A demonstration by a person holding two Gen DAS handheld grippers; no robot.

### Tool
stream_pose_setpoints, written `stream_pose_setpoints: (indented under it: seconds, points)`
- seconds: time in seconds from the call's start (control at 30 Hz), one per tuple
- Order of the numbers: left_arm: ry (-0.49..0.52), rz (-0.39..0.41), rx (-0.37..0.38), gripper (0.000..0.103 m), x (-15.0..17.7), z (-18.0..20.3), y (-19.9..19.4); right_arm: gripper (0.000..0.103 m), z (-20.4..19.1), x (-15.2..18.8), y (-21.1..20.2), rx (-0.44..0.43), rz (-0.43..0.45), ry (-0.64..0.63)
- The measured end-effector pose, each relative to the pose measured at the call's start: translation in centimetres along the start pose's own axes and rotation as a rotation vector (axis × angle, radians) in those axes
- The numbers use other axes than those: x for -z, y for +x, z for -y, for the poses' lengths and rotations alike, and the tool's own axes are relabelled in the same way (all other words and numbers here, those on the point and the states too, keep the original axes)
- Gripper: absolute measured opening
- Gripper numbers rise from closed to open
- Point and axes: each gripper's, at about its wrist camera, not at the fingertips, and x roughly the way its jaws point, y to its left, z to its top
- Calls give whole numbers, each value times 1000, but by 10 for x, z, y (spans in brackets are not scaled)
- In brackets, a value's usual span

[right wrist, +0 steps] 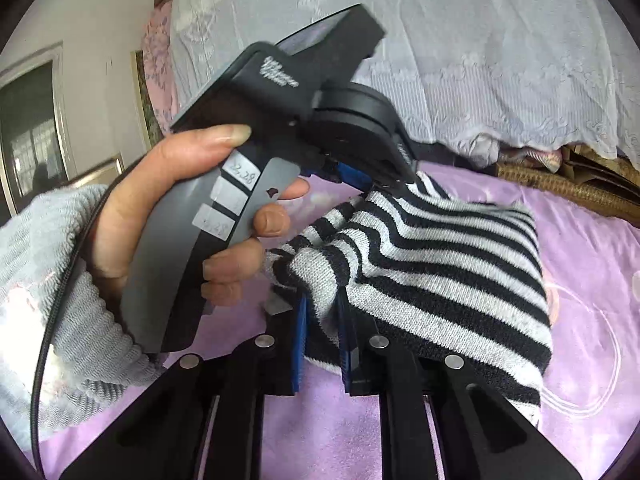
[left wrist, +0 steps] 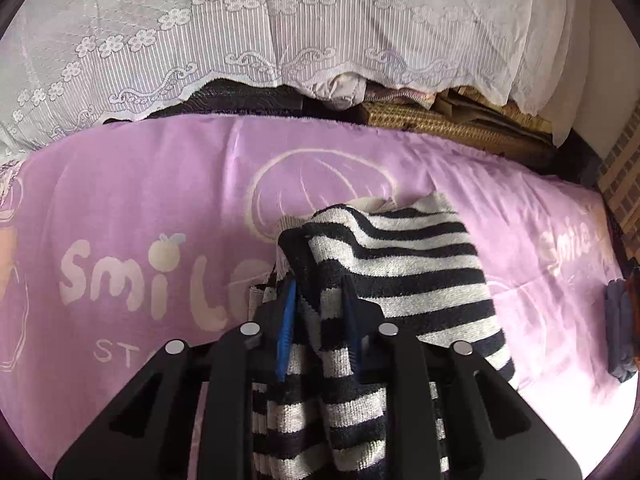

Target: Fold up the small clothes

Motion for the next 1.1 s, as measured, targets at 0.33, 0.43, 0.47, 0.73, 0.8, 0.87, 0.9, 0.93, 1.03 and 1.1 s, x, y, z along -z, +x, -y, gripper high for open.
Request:
stream_pose_setpoints:
  seconds: [0.33, 0.43, 0.47, 0.73, 0.8, 0.87, 0.9, 0.93, 1.03, 1.1]
  points:
    - [-94, 23, -31, 97, 4, -29, -33, 11, 16, 2, -13, -50, 7, 98]
    - [-95, -108, -81, 98, 12, -37, -4, 11, 13, 2, -12, -36, 7, 66]
    - [-102, -139, -54, 98, 17, -40, 6, 11, 12, 3, -14, -38, 9, 68]
    - [-169, -147, 298, 98, 22, -29, 7, 10, 11, 4, -24, -47, 32, 57]
    - [-135, -135, 287, 98, 20, -18, 4, 5, 10, 2, -28, -53, 41, 55]
    - [-119, -134, 259, 96, 17, -13, 6, 0, 8, 1, -33, -54, 48, 43]
    - [-128, -140, 252, 86, 16, -13, 10, 0, 7, 1, -33, -40, 38, 32]
    - [-140, -156, 252, 78, 15, -14, 16, 0, 6, 1, -30, 0, 14, 11]
    - [-188, -186, 233, 73, 20, -27, 28, 2, 6, 6, -28, 44, -14, -47]
    - [-200, -198, 247, 73, 24, -34, 32, 51, 7, 8, -29, 35, -21, -54]
